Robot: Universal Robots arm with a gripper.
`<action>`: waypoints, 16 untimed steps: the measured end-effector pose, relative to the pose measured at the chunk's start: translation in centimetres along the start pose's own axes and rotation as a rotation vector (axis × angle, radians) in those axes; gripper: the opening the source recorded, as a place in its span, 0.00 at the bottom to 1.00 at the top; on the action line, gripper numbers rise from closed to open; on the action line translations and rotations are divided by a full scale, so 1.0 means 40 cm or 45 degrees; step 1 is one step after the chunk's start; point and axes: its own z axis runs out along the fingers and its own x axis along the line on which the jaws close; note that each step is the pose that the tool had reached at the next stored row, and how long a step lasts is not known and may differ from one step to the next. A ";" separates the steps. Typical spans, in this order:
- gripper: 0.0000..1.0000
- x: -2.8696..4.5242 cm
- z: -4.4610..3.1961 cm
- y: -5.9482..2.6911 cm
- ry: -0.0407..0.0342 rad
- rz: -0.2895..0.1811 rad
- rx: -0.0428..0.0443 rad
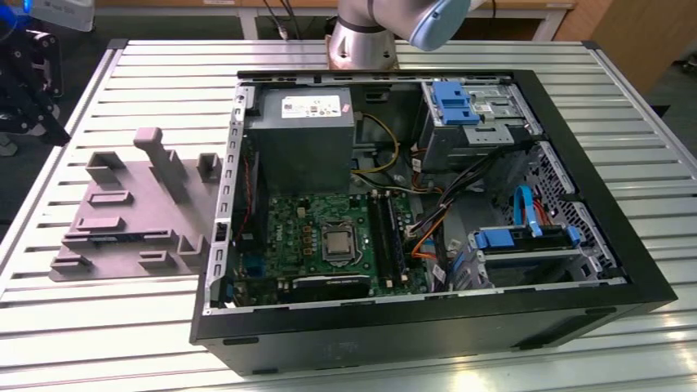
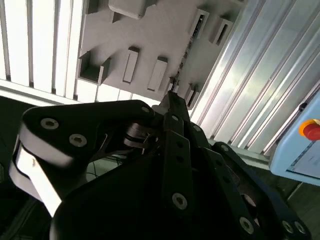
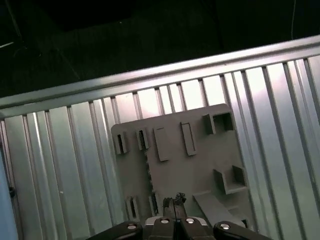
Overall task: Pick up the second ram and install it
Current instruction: 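Pick up the second ram and move it above second insertion slot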
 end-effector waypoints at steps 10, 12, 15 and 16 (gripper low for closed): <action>0.11 0.001 0.015 0.000 0.0072 -0.169 -0.004; 0.11 0.001 0.015 0.000 0.0071 -0.170 -0.004; 0.23 0.001 0.015 0.000 0.0072 -0.170 -0.004; 0.23 0.001 0.015 0.000 0.0071 -0.170 -0.004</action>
